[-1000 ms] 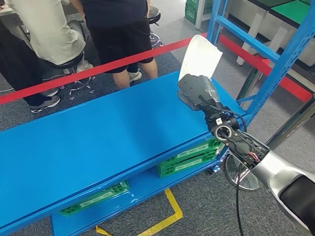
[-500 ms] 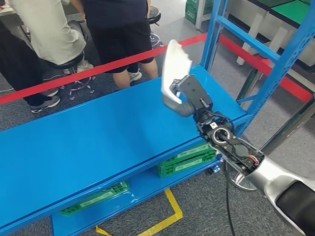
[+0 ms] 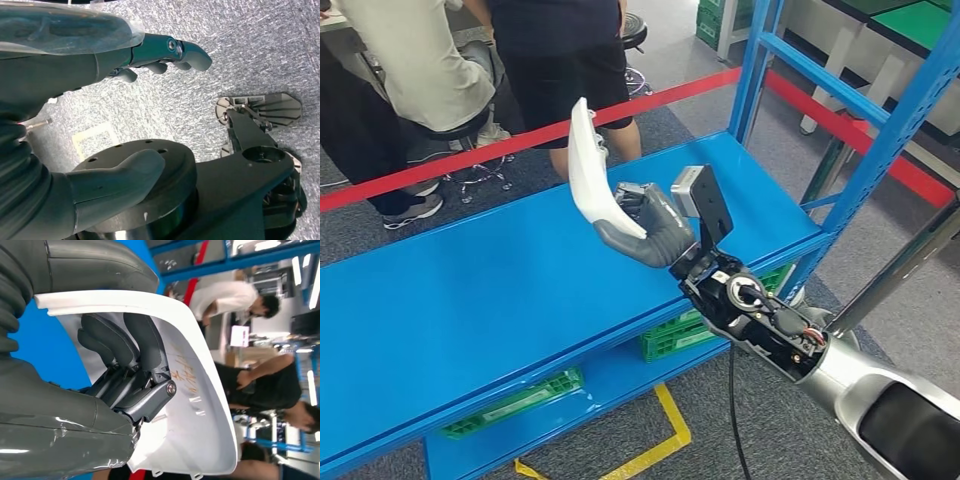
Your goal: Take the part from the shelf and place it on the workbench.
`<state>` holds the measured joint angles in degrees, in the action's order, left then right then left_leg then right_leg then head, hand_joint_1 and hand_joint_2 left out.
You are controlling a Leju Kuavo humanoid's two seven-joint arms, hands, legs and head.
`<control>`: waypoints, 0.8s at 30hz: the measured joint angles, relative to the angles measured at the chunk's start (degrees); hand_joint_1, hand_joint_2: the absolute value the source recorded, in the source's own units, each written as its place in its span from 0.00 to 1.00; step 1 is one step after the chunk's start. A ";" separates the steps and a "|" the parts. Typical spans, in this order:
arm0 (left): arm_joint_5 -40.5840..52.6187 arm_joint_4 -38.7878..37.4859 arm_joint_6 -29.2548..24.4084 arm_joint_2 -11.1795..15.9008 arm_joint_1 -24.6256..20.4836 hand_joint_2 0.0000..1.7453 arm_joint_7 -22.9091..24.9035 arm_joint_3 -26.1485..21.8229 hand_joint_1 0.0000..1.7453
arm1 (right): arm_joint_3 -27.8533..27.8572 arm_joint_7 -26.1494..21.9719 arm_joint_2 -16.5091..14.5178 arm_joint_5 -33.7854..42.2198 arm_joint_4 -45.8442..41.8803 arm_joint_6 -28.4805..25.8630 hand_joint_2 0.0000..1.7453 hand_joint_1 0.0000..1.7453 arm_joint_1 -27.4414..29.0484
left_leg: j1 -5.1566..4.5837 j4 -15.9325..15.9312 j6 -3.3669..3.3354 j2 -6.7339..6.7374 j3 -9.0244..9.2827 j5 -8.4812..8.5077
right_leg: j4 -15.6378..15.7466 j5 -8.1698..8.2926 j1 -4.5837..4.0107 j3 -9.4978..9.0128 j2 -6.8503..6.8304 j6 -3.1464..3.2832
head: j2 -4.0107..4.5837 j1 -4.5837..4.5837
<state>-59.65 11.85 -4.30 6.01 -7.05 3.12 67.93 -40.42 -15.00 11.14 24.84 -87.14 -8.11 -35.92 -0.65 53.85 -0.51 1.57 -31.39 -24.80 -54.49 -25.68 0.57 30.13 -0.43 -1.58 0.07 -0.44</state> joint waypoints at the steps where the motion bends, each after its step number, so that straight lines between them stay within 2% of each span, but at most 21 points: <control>1: -0.01 0.00 -0.01 0.00 0.00 1.00 0.03 0.00 0.00 | -0.19 -0.31 -0.26 0.19 -0.38 0.64 1.00 1.00 0.20 | 0.00 0.00 0.00 0.00 0.00 0.00 | 0.00 0.00 0.00 0.00 0.01 0.00 | 0.00 -0.01; 24: -0.78 0.00 -0.10 0.02 0.05 1.00 0.40 -0.01 0.00 | -2.42 -4.73 -2.92 -0.75 -7.85 13.57 1.00 1.00 5.40 | 0.01 0.00 0.08 -0.01 0.01 -0.05 | 0.00 -0.04 -0.01 0.01 0.00 0.04 | 0.00 0.04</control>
<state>-60.43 11.85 -4.40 6.03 -7.00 3.52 67.93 -42.85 -19.73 8.22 24.09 -94.99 5.46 -30.51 -0.63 53.85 -0.43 1.56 -31.38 -24.86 -54.49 -25.72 0.56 30.14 -0.43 -1.54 0.07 -0.40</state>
